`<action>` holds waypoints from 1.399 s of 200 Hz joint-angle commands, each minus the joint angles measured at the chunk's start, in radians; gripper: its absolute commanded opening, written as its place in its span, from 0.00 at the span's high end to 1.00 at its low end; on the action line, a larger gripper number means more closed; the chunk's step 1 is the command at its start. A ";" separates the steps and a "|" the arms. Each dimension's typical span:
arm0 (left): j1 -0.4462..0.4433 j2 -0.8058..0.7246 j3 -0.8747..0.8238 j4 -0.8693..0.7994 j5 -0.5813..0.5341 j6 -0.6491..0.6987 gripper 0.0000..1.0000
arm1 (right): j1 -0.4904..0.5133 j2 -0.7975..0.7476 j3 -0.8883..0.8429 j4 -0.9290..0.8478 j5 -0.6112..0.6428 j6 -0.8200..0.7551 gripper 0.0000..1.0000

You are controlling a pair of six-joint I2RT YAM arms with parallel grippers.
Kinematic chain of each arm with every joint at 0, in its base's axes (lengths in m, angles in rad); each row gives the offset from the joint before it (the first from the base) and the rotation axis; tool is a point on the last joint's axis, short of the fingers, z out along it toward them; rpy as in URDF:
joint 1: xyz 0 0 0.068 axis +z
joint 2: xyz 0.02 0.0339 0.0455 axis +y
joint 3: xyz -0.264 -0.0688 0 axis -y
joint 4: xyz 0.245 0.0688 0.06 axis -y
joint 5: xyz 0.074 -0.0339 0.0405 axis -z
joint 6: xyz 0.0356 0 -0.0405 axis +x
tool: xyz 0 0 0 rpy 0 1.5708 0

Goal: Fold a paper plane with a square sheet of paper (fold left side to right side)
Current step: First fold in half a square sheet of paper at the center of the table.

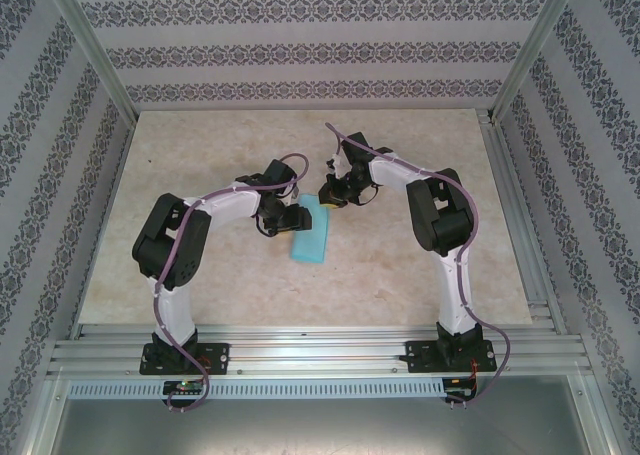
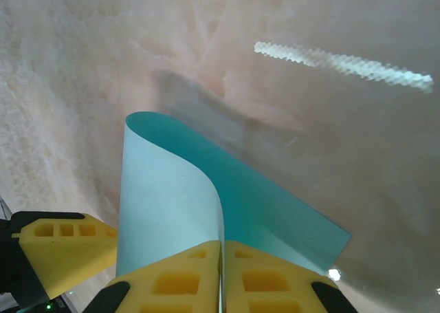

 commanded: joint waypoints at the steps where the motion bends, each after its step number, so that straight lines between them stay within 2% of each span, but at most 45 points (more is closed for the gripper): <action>1: -0.009 0.016 0.000 -0.012 -0.011 0.002 0.41 | 0.000 0.021 0.027 -0.010 0.023 -0.023 0.90; 100: -0.030 0.053 -0.006 -0.022 -0.032 0.008 0.43 | 0.002 0.008 0.026 -0.008 0.029 -0.016 0.76; 170: -0.040 0.069 0.005 -0.025 -0.036 0.005 0.43 | -0.045 -0.122 -0.037 -0.025 0.120 -0.014 0.54; 210: -0.048 0.080 0.013 -0.030 -0.035 0.010 0.43 | -0.071 -0.196 -0.126 -0.024 0.182 -0.013 0.55; 280: -0.068 0.092 0.033 -0.054 -0.043 0.034 0.43 | -0.072 -0.239 -0.257 0.048 0.174 0.025 0.58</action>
